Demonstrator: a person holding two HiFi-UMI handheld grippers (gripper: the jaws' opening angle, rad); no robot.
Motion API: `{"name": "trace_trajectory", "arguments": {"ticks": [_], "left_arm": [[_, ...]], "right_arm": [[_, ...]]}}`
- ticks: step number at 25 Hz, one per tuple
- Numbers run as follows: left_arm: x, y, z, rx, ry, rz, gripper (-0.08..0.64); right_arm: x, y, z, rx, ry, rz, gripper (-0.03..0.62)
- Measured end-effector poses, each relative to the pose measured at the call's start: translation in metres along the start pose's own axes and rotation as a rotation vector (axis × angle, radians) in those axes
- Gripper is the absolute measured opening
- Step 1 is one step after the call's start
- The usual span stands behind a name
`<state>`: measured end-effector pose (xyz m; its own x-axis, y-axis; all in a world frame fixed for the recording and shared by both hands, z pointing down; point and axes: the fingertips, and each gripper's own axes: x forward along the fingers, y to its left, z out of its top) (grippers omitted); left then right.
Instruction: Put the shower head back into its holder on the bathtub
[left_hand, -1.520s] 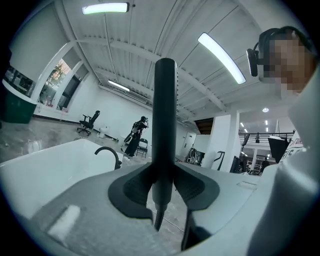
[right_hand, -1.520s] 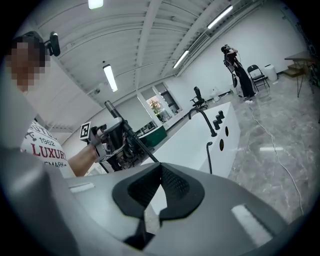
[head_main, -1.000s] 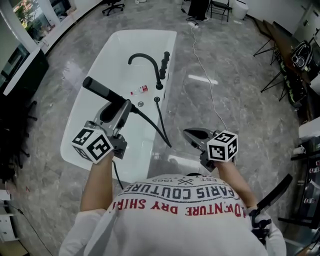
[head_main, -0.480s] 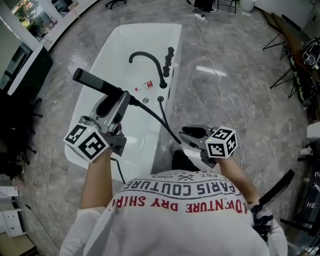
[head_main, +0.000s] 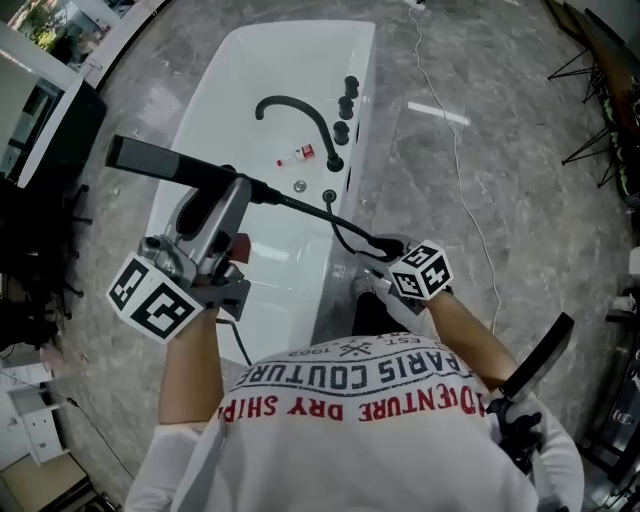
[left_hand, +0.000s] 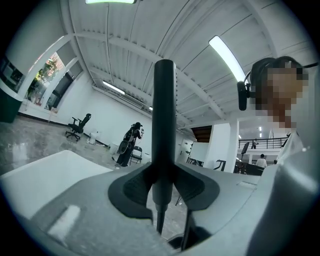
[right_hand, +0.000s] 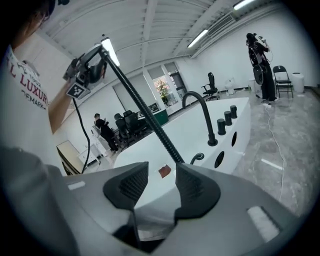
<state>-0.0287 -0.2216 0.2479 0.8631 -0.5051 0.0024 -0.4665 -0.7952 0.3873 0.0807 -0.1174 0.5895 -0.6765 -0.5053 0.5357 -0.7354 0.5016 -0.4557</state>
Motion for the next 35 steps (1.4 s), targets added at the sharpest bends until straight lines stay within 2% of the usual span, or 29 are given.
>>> {"name": "trace_trajectory", "arguments": {"ticks": [4,8,17,21,24,29,33,35], "left_arm": [[-0.001,0.004,0.000,0.030,-0.003,0.008,0.138],[-0.004,0.006,-0.002,0.024,0.000,0.004,0.137],[0.002,0.001,-0.003,0.026,0.020,-0.019,0.137],[0.003,-0.003,0.000,0.026,0.015,-0.034,0.138],[0.002,-0.003,0.001,0.032,0.014,-0.029,0.137],[0.000,0.000,0.000,0.046,0.027,-0.009,0.137],[-0.003,0.013,-0.005,0.083,0.027,0.045,0.137],[-0.006,0.017,-0.010,0.073,0.020,0.057,0.137]], "right_arm": [[0.008,-0.024,0.005,0.029,-0.023,-0.039,0.163],[0.010,-0.041,0.017,0.041,-0.054,-0.083,0.163],[0.041,-0.055,0.028,0.013,-0.015,-0.118,0.184],[0.054,-0.061,0.025,-0.048,0.023,-0.143,0.177],[0.058,-0.068,0.019,-0.118,0.027,-0.174,0.129],[0.062,-0.065,0.012,-0.112,0.026,-0.151,0.122],[0.057,-0.059,0.011,-0.077,0.028,-0.119,0.089],[0.052,-0.054,0.011,-0.056,0.018,-0.094,0.070]]}}
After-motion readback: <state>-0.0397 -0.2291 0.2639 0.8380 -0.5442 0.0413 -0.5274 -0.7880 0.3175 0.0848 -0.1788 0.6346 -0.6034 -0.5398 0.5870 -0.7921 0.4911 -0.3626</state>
